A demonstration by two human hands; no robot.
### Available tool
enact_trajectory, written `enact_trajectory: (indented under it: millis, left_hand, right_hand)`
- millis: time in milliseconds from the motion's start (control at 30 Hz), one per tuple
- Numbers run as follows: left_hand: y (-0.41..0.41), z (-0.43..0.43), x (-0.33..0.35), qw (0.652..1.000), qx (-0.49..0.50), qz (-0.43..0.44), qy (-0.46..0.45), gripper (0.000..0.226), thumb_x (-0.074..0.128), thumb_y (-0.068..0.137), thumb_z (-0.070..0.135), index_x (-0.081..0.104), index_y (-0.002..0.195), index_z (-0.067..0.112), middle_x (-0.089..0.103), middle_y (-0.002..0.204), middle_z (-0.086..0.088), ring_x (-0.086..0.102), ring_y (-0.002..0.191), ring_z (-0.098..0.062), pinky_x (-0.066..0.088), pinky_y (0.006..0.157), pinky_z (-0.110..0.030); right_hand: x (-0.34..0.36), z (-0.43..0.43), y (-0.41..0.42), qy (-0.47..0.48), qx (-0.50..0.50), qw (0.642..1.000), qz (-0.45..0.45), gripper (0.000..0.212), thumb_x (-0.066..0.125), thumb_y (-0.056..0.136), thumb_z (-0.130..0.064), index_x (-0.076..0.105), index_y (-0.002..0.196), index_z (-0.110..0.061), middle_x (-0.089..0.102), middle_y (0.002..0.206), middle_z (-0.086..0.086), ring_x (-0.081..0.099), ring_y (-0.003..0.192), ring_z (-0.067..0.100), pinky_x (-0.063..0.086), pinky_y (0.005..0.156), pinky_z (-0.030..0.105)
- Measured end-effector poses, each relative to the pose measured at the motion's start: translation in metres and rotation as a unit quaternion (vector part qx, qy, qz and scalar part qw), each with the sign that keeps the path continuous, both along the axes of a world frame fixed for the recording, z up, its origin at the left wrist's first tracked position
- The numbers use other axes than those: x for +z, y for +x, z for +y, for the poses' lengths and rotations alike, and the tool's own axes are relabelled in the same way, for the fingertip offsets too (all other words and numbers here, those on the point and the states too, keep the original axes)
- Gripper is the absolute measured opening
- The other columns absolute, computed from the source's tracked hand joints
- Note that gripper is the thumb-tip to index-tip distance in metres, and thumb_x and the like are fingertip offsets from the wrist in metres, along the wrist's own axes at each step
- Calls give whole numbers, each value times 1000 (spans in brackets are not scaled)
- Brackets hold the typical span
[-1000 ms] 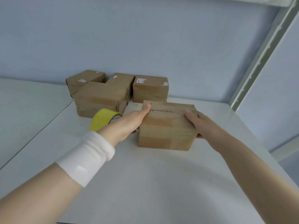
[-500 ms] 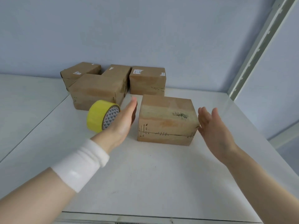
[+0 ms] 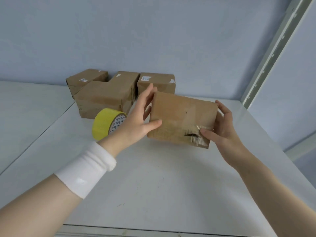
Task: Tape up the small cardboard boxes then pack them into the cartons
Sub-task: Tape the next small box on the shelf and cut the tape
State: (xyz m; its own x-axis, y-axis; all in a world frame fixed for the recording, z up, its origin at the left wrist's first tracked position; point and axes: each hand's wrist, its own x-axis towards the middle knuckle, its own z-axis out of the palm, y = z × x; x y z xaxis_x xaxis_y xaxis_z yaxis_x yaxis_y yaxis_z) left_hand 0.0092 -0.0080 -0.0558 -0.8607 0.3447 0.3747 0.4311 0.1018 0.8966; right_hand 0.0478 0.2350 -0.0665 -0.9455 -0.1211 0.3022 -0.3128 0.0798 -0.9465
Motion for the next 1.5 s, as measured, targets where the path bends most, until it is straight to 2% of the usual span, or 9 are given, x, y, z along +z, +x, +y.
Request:
enact_trajectory:
  millis: [133,233,300,500,600,767,1100,1333,1500]
  left_hand:
    - [15,-13,-1,984,44,94,-143,54,61,87,21,37,134,30,36,136,22,31,129,11,31,105,-11]
    - [21,-15,12,950,116,192,-216,20,55,89,38,57,104,24,53,118,12,45,117,-1,31,100,-15]
    - [19,-7,26,933,148,212,-252,22,51,91,37,62,91,18,56,116,8,44,117,-10,27,97,-18]
    - [-6,47,56,880,81,138,-448,45,27,101,35,34,143,21,20,156,-1,4,146,-17,8,115,-35]
    - [-9,62,46,849,29,94,-520,48,16,102,35,20,148,24,20,156,-2,13,144,-20,12,116,-40]
    - [-12,61,44,858,32,73,-508,44,15,102,37,33,140,25,43,142,1,41,128,-20,30,93,-32]
    - [-16,62,38,852,32,95,-514,42,18,101,40,46,128,26,53,129,4,47,120,-20,37,95,-37]
    - [4,31,37,994,88,57,-17,27,38,98,39,57,116,34,57,126,15,47,119,5,34,98,-13]
    - [44,10,20,991,-64,3,-117,40,55,79,58,43,118,55,32,141,20,31,134,0,30,106,-19]
  right_hand:
    - [1,5,18,125,-27,991,48,56,62,85,-23,31,128,-39,35,139,-21,40,130,5,37,109,39]
    - [16,4,26,168,-108,979,45,16,47,88,-56,47,100,-46,47,126,-28,45,122,-1,35,108,36]
    - [30,1,23,263,-148,952,50,22,35,87,-60,48,92,-44,49,123,-22,41,126,3,33,103,28]
    - [54,-25,2,501,-91,858,63,56,26,98,-42,23,148,-17,15,157,-9,-9,143,3,3,110,20]
    - [50,-31,-3,575,-30,816,39,59,15,99,-41,3,151,-14,-5,159,-5,-18,142,6,-8,113,22]
    - [52,-33,-13,628,-7,778,-3,57,12,101,-36,-6,149,-13,-12,158,-2,-18,142,7,-9,115,25]
    - [46,-30,-14,599,5,801,3,63,15,98,-45,-6,150,-17,-9,158,-8,-12,143,3,-6,113,22]
    - [63,-5,-12,538,95,838,-3,117,57,49,-78,12,148,-36,26,139,-22,20,129,0,16,106,21]
    - [68,9,22,423,21,903,-69,100,70,43,-67,36,136,-51,45,123,-29,46,106,-11,37,78,10]
